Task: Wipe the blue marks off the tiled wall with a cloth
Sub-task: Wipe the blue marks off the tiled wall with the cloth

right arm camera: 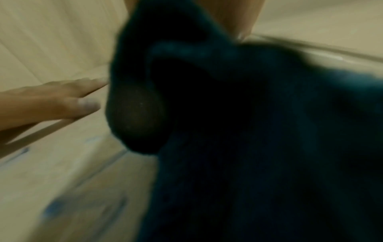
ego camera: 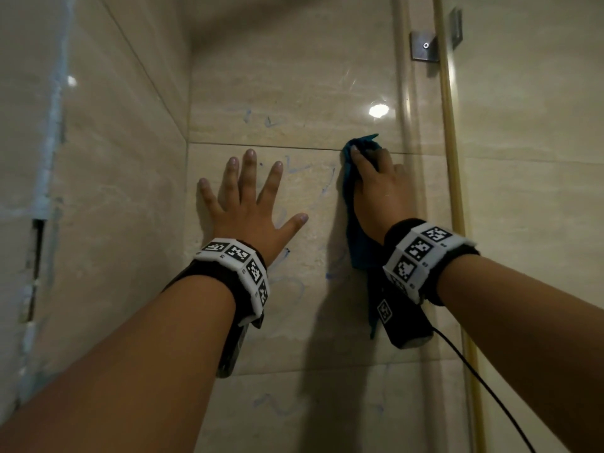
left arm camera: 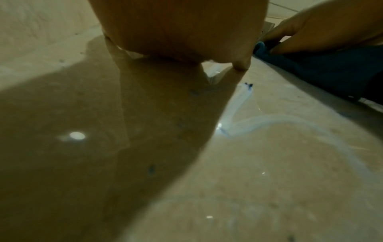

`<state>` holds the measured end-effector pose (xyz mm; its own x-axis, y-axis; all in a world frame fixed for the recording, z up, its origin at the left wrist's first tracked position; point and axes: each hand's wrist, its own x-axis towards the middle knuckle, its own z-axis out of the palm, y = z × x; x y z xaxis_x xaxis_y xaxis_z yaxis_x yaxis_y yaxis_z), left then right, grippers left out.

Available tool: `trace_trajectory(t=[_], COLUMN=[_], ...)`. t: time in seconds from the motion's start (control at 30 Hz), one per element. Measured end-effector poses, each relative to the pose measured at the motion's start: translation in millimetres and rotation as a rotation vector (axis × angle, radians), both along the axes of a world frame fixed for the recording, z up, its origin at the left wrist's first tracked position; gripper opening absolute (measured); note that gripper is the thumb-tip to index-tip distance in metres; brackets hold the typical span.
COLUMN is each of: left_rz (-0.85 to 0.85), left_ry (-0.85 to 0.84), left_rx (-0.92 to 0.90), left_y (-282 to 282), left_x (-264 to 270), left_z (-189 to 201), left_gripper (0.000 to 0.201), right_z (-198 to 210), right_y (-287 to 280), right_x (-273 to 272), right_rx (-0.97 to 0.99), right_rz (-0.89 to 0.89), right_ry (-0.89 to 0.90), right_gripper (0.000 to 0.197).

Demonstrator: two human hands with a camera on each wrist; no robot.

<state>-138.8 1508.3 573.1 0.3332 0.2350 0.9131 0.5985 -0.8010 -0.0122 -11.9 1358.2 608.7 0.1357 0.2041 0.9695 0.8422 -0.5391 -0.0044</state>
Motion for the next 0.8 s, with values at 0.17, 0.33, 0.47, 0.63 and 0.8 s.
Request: trace_trajectory(t=[0.17, 0.33, 0.47, 0.63, 0.8], left_rz=[-0.001, -0.014, -0.009, -0.011, -0.018], left_ry=[-0.008, -0.007, -0.008, -0.016, -0.027], left_rx=[-0.004, -0.006, -0.002, 0.004, 0.008], left_y=[-0.5, -1.2, -0.6, 0.2, 0.8], left_x=[0.9, 1.1, 2.0, 2.0, 2.3], left_z=[0.5, 0.4, -0.4, -0.3, -0.2], left_gripper=[0.087, 0.087, 0.087, 0.086, 0.086], right_z=[-5.2, 0.7, -2.1, -10.7, -1.9], right_y=[1.9, 3.8, 3.4, -0.3, 4.5], right_x=[7.8, 10.4, 1.2, -4.0, -0.9], right_rx=[0.076, 0.135, 0.087, -0.032, -0.042], right_rz=[0.130, 0.199, 0.190, 0.117, 0.102], right_ry=[-0.123, -0.203, -0.254, -0.218, -0.276], right_gripper=[0.041, 0.028, 0.033, 0.037, 0.034])
